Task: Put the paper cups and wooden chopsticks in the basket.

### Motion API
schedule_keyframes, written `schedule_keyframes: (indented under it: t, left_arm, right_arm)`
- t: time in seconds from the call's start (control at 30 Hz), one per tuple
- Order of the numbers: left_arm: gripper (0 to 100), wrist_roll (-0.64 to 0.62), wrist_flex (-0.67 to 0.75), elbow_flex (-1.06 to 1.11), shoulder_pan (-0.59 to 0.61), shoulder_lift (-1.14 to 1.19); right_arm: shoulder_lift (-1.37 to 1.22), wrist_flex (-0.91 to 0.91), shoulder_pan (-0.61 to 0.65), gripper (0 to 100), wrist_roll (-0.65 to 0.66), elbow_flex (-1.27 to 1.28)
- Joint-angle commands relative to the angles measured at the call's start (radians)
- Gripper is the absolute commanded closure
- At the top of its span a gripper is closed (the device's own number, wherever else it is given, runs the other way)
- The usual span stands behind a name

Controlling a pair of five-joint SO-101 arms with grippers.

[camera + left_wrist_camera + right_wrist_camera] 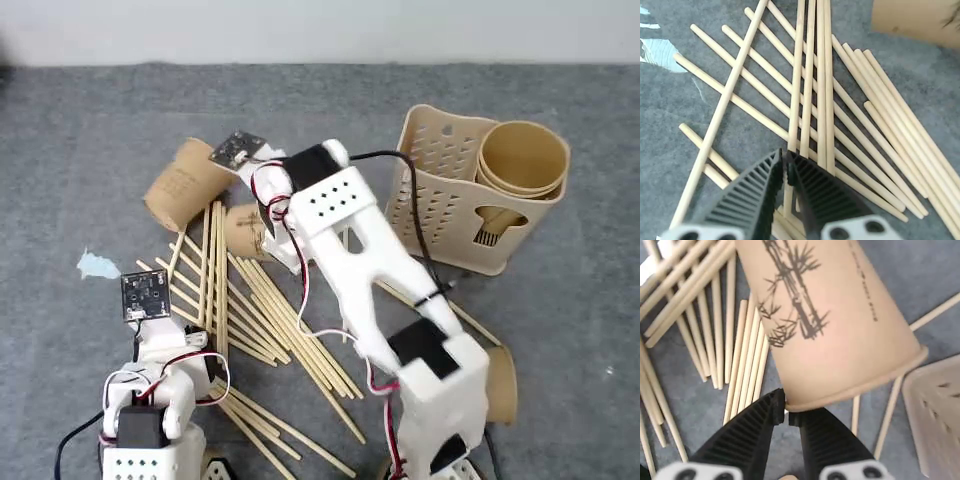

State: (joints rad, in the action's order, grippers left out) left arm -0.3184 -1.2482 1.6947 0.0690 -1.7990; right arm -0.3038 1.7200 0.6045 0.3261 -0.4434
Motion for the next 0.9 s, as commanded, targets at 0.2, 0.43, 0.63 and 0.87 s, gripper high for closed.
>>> schedule_keyframes:
  t: [0.2, 0.43, 0.63, 0.87]
  left_arm:
    - [98, 0.008, -0.006, -0.010, 0.006, -0.012]
    - [98, 0.008, -0.006, -0.010, 0.006, -0.012]
    - [98, 0.008, -0.006, -0.010, 0.006, -0.012]
    - [98, 0.008, -0.006, -0.010, 0.006, -0.012]
  right_arm:
    - [0.343, 0.048, -0.071, 99.0, 0.123, -0.040]
    - [0.512, 0.048, -0.275, 99.1, 0.336, -0.040]
    - [0.559, 0.048, -0.492, 99.1, 0.519, -0.040]
    - [0.581, 0.038, -0.704, 99.1, 0.701, -0.040]
